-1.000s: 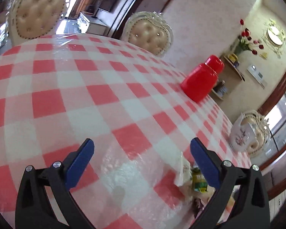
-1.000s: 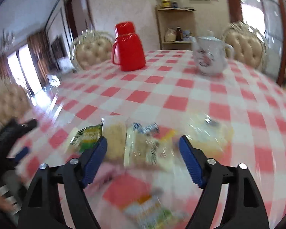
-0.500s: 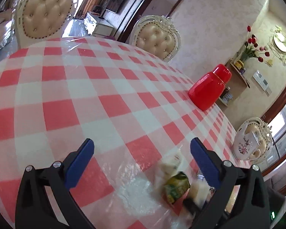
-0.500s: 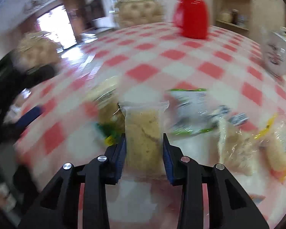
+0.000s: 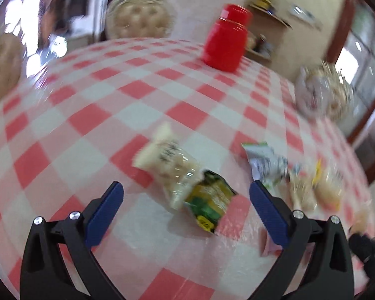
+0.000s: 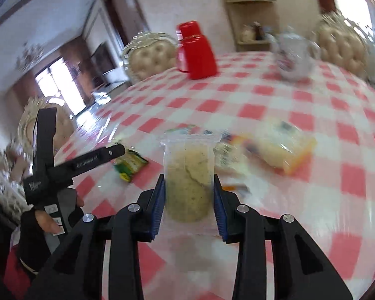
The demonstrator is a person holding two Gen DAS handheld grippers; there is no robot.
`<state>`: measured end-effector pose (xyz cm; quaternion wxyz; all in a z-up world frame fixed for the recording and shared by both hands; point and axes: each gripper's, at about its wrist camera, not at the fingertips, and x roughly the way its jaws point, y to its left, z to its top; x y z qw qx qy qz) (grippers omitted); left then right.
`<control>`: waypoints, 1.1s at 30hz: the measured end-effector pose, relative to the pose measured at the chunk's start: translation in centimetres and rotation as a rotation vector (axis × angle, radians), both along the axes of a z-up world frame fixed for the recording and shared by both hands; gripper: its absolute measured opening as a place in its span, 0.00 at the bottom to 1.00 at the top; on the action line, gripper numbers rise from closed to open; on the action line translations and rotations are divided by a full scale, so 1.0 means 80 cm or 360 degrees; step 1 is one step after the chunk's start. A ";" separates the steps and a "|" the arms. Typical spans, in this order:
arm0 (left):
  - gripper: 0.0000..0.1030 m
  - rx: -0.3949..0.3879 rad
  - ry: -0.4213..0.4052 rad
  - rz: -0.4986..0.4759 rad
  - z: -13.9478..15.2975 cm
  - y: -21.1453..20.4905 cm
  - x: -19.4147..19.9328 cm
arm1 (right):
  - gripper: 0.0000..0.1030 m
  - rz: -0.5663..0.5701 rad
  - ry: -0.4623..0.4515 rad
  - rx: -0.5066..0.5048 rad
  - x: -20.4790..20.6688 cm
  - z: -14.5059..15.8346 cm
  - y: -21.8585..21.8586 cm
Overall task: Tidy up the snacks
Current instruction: 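Grasp the green garlic packet with the left gripper while the right holds the bread bag, then lift the green packet and bread bag up from the table with both grippers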
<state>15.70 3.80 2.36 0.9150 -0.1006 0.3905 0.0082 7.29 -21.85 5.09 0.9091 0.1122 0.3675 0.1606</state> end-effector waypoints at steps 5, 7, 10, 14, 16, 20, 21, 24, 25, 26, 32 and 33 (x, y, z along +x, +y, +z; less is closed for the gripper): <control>0.98 0.0169 -0.0040 -0.0113 -0.007 -0.031 0.002 | 0.35 0.0016 0.0016 0.0030 -0.011 -0.007 -0.002; 0.98 0.0296 -0.0119 -0.0116 0.001 -0.042 -0.005 | 0.35 0.0044 -0.0010 0.0035 -0.017 -0.002 0.004; 0.98 0.0469 -0.0222 -0.0221 0.008 -0.065 -0.016 | 0.35 0.0076 -0.0029 0.0052 -0.024 0.002 0.007; 0.96 0.0455 -0.0115 -0.0427 -0.002 -0.083 -0.002 | 0.35 0.0082 -0.0024 0.0077 -0.025 0.003 0.008; 0.86 0.0344 0.0025 -0.0452 -0.015 -0.073 0.015 | 0.35 0.0077 -0.0025 0.0090 -0.027 0.004 0.008; 0.35 0.0222 0.0124 -0.0399 -0.027 -0.044 0.027 | 0.35 0.0075 -0.0036 0.0060 -0.028 0.005 0.012; 0.35 0.0233 0.0117 -0.0395 -0.026 -0.042 0.024 | 0.35 0.0077 -0.0042 0.0050 -0.029 0.006 0.013; 0.34 0.0188 0.0101 -0.0375 -0.025 -0.030 0.019 | 0.35 0.0079 -0.0071 0.0026 -0.032 0.008 0.018; 0.34 0.0201 0.0092 -0.0370 -0.023 -0.031 0.019 | 0.35 0.0075 -0.0077 0.0021 -0.033 0.008 0.018; 0.34 0.0211 0.0079 -0.0363 -0.021 -0.031 0.016 | 0.35 0.0069 -0.0080 0.0019 -0.033 0.008 0.018; 0.34 0.0252 0.0012 -0.0378 -0.007 -0.043 0.004 | 0.35 0.0000 -0.0050 -0.0002 -0.025 -0.002 0.009; 0.34 0.0261 0.0007 -0.0382 -0.007 -0.046 0.001 | 0.35 -0.0015 -0.0046 0.0000 -0.023 -0.004 0.007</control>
